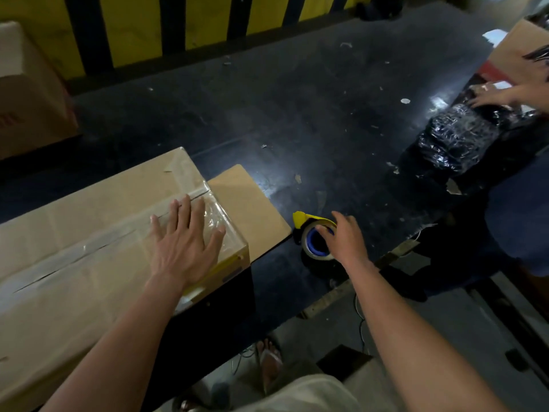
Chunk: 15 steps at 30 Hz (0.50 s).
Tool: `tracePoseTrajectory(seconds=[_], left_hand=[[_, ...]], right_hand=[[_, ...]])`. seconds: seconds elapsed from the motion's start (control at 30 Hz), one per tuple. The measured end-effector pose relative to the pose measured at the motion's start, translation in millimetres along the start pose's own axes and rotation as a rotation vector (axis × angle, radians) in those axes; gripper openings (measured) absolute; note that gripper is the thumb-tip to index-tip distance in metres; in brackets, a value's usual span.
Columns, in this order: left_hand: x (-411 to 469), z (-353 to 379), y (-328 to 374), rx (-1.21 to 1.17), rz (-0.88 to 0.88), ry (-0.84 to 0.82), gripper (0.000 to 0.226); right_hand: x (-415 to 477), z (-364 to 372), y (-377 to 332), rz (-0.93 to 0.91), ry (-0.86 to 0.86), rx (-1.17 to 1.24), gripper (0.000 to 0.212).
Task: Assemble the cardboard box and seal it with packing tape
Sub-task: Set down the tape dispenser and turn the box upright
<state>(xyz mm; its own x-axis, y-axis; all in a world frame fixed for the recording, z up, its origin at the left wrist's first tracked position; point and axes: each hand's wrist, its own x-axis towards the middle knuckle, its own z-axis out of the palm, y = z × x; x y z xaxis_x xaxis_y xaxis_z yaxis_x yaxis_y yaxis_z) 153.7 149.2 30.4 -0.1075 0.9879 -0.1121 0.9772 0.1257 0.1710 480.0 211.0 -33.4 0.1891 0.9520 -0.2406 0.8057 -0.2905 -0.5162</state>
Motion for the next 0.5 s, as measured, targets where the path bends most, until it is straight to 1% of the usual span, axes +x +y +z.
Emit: tracePoseTrajectory(seconds=[0.03,0.13,0.17,0.2,0.33,0.5], left_hand=[[0.4,1.1,-2.0,0.018,0.000,-0.016,0.081],[0.6,1.7,-4.3,0.048,-0.001,-0.027,0.081],[0.5,1.6,-3.5,0.050,-0.004,-0.028,0.081],[0.3,1.8,-3.2,0.052,-0.006,-0.030,0.082],[-0.4,-0.1,-3.1,0.048,-0.005,-0.032,0.081],[-1.4,-0.9,-3.2,0.052,0.000,-0.036,0.080]], right_hand=[[-5.4,0.4,-1.4,-0.021,-0.017,-0.052,0.081],[-18.2,6.5,5.6,0.000,-0.183,-0.124,0.121],[-19.6,9.6,10.6,-0.004,-0.217,-0.130,0.127],[-19.9,12.4,15.9,-0.012,-0.224,-0.124,0.128],[-13.8,14.2,19.6,-0.017,-0.144,-0.067,0.116],[-3.4,9.8,11.0,-0.034,-0.159,-0.077,0.119]])
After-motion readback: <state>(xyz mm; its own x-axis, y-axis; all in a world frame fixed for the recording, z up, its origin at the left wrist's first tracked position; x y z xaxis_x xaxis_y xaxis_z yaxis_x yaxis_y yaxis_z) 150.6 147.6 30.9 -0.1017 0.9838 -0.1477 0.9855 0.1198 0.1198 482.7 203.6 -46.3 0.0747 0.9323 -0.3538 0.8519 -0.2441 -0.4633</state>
